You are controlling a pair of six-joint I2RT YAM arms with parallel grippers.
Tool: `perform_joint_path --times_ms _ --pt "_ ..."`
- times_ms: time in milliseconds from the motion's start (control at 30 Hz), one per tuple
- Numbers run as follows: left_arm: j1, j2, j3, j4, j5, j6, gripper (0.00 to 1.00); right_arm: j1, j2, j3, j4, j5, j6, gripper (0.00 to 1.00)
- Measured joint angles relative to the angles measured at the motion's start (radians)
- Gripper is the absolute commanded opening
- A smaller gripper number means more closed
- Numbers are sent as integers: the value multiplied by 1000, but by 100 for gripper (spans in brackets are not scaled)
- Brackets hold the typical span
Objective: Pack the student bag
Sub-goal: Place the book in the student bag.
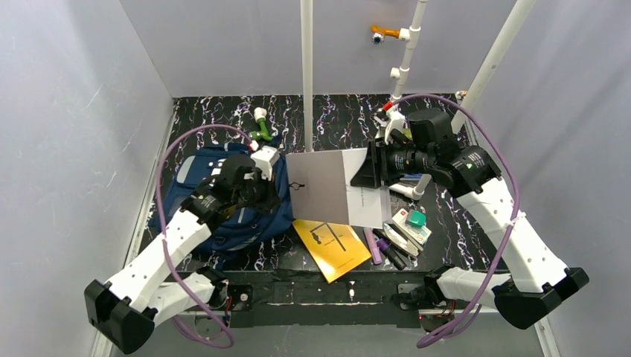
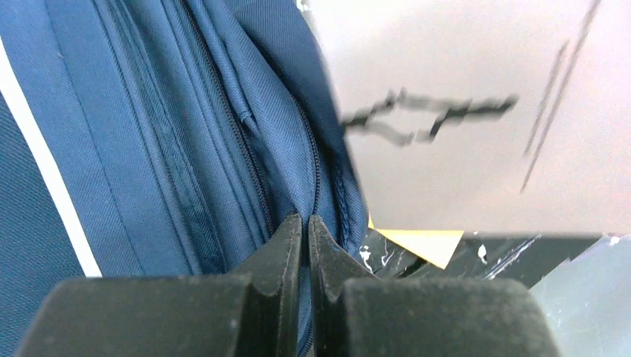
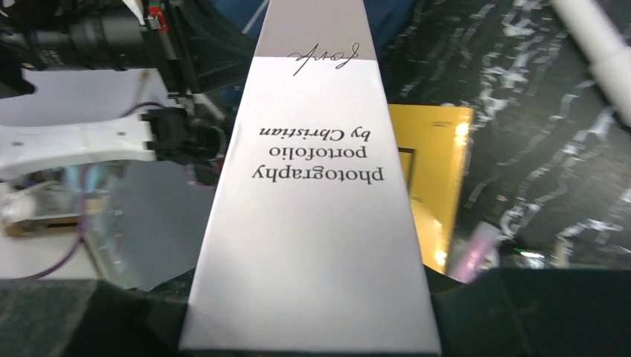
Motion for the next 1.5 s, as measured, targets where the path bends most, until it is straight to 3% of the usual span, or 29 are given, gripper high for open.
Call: perform_joint_path --times_ms 200,367,567,700,933,1067,1267,1500 --pt "14 -15 89 -40 -14 21 0 -3 -2 -42 132 -139 137 1" --pt "21 11 90 -72 -24 17 0 -10 -9 -132 186 -131 188 1" --pt "26 8 90 -106 -74 13 0 -10 -82 -401 330 -128 280 1" --pt "27 -34 113 -98 -96 18 0 -14 -64 -516 312 -55 286 1" --pt "28 -66 133 -83 -98 12 0 -28 -59 -528 322 -58 278 1" --pt "27 -69 135 -79 -138 17 0 -29 -40 -436 221 -32 225 1" --pt "27 -188 109 12 -212 88 0 -38 -6 -95 1 153 120 1" --pt "27 -300 105 75 -227 197 0 -42 75 50 -11 -2 173 1"
